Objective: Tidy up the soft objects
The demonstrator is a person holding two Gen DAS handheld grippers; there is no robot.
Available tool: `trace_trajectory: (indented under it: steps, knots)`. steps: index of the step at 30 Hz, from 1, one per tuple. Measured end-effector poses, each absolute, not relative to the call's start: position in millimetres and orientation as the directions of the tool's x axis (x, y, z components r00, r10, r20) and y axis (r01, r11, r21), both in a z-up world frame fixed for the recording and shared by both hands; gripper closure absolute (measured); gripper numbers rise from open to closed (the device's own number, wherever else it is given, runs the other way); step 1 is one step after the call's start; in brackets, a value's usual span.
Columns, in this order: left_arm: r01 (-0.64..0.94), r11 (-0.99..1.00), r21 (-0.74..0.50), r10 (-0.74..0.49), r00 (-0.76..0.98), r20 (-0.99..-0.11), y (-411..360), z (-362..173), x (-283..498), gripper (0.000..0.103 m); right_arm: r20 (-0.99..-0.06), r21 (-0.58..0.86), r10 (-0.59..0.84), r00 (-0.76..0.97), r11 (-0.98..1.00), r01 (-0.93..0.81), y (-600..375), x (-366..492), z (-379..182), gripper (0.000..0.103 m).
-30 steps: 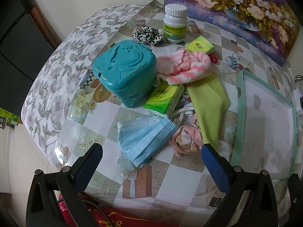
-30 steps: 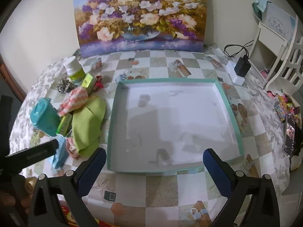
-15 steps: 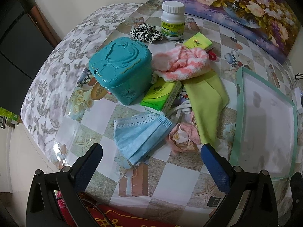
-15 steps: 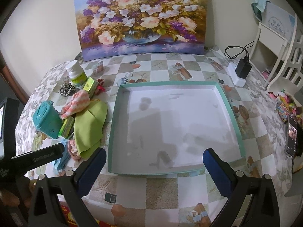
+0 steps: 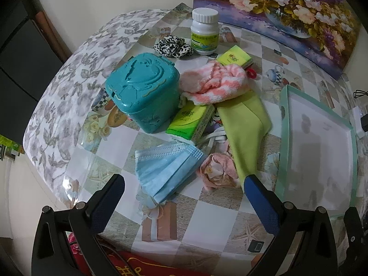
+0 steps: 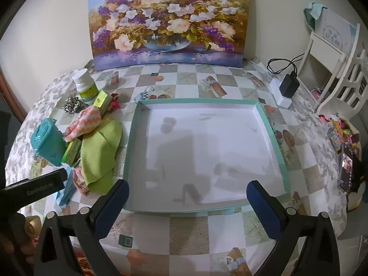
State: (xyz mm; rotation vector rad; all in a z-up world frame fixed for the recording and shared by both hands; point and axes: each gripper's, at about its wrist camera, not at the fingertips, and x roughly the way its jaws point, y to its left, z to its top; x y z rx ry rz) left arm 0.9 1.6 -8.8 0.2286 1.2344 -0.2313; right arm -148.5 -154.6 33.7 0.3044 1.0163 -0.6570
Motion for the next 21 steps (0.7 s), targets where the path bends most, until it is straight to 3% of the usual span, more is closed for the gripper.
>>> trace_trajectory:
  steps: [21]
  knots:
    - [0.338, 0.937, 0.092, -0.046, 0.379, -0.924, -1.5, -1.8, -5.2, 0.0, -0.887, -0.128, -0.375, 0.267, 0.758, 0.639, -155.2, -133.4, 10.6, 0.0]
